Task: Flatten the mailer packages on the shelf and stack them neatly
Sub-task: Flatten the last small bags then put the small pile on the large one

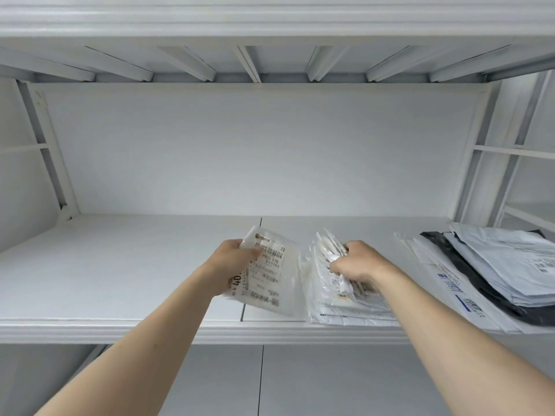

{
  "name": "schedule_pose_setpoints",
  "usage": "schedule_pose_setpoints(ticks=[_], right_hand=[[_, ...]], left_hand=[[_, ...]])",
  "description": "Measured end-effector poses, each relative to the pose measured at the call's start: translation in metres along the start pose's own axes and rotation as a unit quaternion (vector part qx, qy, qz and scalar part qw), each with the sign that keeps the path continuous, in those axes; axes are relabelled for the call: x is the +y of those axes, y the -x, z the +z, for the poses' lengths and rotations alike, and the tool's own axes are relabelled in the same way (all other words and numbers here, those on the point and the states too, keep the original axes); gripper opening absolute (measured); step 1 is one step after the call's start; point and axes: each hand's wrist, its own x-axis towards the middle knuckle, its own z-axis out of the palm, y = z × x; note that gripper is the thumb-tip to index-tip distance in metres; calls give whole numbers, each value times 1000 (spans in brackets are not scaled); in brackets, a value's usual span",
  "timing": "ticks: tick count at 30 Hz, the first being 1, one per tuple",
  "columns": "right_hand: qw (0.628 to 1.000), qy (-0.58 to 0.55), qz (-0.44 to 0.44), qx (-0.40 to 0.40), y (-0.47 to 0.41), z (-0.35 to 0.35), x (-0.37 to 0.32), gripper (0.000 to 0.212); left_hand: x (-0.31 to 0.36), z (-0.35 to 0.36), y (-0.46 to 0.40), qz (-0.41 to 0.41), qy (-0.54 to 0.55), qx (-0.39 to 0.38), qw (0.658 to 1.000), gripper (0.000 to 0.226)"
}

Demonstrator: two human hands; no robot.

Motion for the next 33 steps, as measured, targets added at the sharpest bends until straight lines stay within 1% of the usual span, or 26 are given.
schedule_pose_setpoints(ticks=[3,7,10,14,18,23,25,27,29,31,33], right_hand=[[999,-22,-11,32,-4,-10,10,19],[996,-68,-17,53,-7,-21,22,18],[993,-99,-17,59,-5,-23,26,15],[992,-112,-21,52,-5,-21,28,10],[989,-128,-25,68,-7,-27,29,16],[986,-130,-31,97,-4,-44,30,23],[988,-106,-40,109,-2,-50,27,13],[991,-64,-42,114,0,-51,22,11],[992,-31,-45,111,1,-46,17,21],[994,-10,-54,100,0,-35,14,39],[996,-2,-56,67,-1,-21,14,53]], left_hand=[[10,6,-4,-4,48,10,999,18],[18,16,-6,-8,80,11,997,17],[21,28,-4,-16,97,-3,995,16],[26,44,-4,-4,121,-8,993,25],[25,66,-12,32,74,27,996,35],[25,106,-20,54,-5,36,998,55],[26,121,-23,51,-50,42,997,66],[26,135,-23,46,-74,46,995,67],[24,147,-22,31,-45,30,998,62],[21,153,-22,18,4,19,1000,55],[18,156,-28,5,57,5,998,51]])
